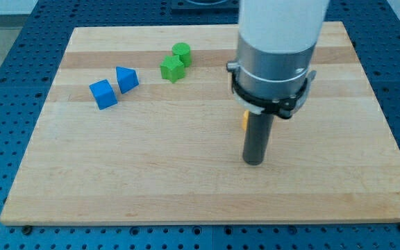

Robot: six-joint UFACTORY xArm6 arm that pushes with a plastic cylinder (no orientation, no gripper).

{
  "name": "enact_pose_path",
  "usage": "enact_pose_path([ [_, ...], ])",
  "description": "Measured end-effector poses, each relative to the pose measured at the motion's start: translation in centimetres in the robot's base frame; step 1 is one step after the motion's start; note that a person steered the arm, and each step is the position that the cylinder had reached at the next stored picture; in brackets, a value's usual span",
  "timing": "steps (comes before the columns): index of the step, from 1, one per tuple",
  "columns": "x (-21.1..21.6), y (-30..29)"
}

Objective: Slide the yellow hexagon slightly left and up

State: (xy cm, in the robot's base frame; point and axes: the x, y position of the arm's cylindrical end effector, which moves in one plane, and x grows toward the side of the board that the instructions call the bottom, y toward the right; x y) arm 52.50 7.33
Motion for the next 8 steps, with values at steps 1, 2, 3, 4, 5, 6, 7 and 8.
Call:
enact_pose_path([
  [1, -2.8, 1.3],
  [2, -3.2, 1.3],
  [3, -3.3, 1.3],
  [4, -4.7, 1.3],
  [5, -5.9, 1.1],
  [6, -5.9, 0.2],
  [7, -6.1, -1.6],
  [8, -6.3, -3.2],
])
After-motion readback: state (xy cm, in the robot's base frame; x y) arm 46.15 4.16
